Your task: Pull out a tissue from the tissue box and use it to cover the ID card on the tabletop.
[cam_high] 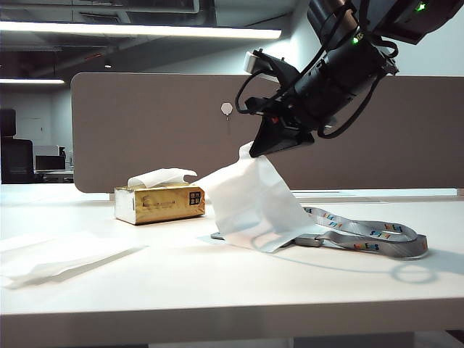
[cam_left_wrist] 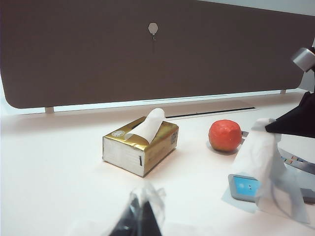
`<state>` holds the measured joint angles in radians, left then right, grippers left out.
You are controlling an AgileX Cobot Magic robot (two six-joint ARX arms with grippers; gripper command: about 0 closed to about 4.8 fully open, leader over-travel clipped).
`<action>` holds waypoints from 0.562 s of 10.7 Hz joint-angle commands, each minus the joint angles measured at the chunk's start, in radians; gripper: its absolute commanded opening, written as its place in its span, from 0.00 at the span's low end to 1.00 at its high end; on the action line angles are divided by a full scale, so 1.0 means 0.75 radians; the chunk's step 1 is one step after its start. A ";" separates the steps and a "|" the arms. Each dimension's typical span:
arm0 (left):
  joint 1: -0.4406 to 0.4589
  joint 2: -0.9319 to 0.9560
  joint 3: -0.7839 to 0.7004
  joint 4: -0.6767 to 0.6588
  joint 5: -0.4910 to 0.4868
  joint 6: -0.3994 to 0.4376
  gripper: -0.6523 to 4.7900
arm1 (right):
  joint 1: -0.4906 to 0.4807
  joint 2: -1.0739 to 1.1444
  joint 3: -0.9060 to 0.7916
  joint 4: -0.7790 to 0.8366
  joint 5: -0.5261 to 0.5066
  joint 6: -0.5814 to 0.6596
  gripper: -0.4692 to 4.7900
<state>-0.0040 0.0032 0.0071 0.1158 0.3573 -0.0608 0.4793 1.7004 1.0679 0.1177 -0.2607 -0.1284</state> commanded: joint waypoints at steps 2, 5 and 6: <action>-0.002 0.001 0.005 0.017 0.007 0.000 0.11 | 0.002 -0.005 0.004 0.017 -0.001 0.008 0.08; -0.002 0.001 0.005 0.017 0.007 0.000 0.11 | 0.002 -0.005 0.004 0.016 -0.005 0.047 0.46; -0.002 0.001 0.005 0.017 0.007 0.000 0.11 | 0.002 -0.005 0.004 0.020 -0.005 0.047 0.49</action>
<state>-0.0040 0.0032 0.0071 0.1158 0.3573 -0.0612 0.4793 1.7004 1.0679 0.1154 -0.2615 -0.0963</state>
